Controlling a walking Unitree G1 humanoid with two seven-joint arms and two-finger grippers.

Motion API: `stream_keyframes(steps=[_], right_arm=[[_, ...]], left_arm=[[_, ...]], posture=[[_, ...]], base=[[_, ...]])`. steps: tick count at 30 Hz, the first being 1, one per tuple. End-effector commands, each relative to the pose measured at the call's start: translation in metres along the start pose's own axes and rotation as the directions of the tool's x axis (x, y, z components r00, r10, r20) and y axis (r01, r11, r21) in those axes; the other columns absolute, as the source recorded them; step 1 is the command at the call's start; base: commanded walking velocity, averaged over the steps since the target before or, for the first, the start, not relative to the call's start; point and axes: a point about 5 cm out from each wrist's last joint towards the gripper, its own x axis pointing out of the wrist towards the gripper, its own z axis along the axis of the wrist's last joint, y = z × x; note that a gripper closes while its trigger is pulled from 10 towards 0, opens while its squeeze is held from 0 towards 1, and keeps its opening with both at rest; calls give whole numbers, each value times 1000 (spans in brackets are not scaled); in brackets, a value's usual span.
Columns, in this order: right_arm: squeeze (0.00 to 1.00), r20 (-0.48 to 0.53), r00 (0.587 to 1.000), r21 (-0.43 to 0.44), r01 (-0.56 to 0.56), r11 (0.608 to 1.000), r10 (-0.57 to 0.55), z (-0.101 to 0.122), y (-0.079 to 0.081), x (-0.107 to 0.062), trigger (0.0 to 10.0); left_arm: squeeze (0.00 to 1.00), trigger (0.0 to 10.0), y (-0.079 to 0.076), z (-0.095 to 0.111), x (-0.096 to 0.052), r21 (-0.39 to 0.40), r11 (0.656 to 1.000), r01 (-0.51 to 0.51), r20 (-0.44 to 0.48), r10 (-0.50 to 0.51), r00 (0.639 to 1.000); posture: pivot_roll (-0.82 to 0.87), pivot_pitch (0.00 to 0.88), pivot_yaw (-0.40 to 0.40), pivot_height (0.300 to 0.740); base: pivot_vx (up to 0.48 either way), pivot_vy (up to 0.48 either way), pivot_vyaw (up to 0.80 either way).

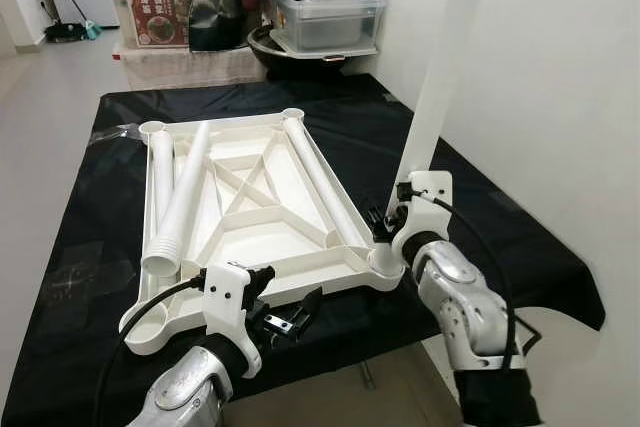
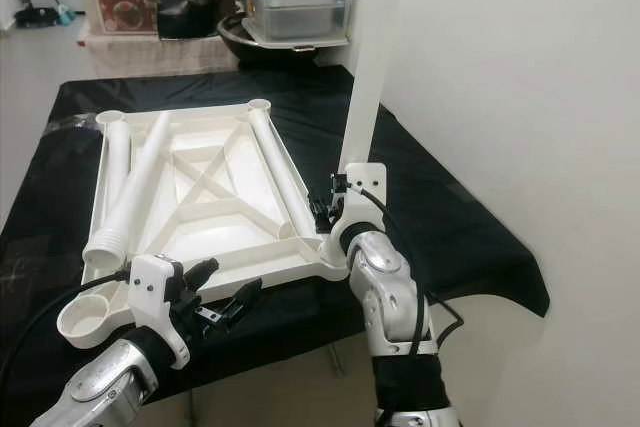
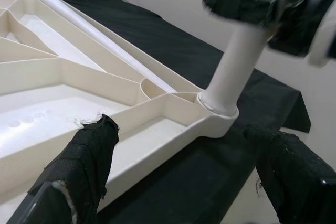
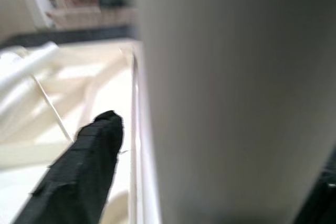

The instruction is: Building children table

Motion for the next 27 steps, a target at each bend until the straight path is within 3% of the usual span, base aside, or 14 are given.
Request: stream_keyframes(steps=[1, 5, 6, 14, 18, 21, 22, 26, 27], right_arm=[[1000, 31, 998, -3, -53, 999, 53, 6, 1, -13, 10000], [1000, 33, 997, -17, -71, 997, 72, 6, -3, -27, 10000], [1000, 5, 996, -38, -87, 995, 87, 0, -8, -44, 10000], [1000, -43, 990, -34, -133, 990, 132, -8, -9, -65, 10000], [1000, -98, 963, -60, -257, 965, 251, -18, 0, -91, 10000], [1000, -121, 947, -71, -307, 949, 298, -21, 3, -96, 10000], [396, -148, 931, -68, -346, 936, 333, -24, 5, -98, 10000], [396, -189, 905, -58, -398, 916, 381, -28, 8, -102, 10000], [0, -222, 907, -85, -384, 920, 358, -31, 6, -99, 10000]], left_arm=[[0, 10000, 3, 0, -1, -5, 1000, -6, -14, 6, 1000], [0, 10000, 3, 0, -1, -2, 1000, -8, -14, 8, 1000], [0, 10000, 4, 0, -2, -3, 1000, -13, -15, 13, 1000], [0, 10000, 4, 0, -2, -11, 1000, -12, -16, 11, 1000], [0, 10000, 5, -1, -1, -6, 1000, 0, -24, 0, 1000], [0, 10000, 5, -2, 0, -2, 1000, 1, -26, -1, 1000], [0, 10000, 5, -2, -1, 0, 1000, -5, -25, 5, 1000], [0, 10000, 5, -2, -3, 2, 1000, -15, -23, 15, 1000], [0, 10000, 7, -1, -2, -18, 999, -27, -16, 27, 1000]], posture=[[145, 0, -83, 740], [143, 0, -87, 740], [128, 0, -84, 740], [114, 0, -80, 740], [94, 0, -63, 740], [96, 0, -65, 740], [96, 0, -69, 740], [96, 0, -69, 740], [99, 0, -72, 740]], base=[[0, 0, 0], [0, 0, 0], [0, 0, 0], [0, 0, 0], [0, 0, 0], [0, 0, 0], [0, 0, 0], [0, 0, 0], [0, 0, 0]])
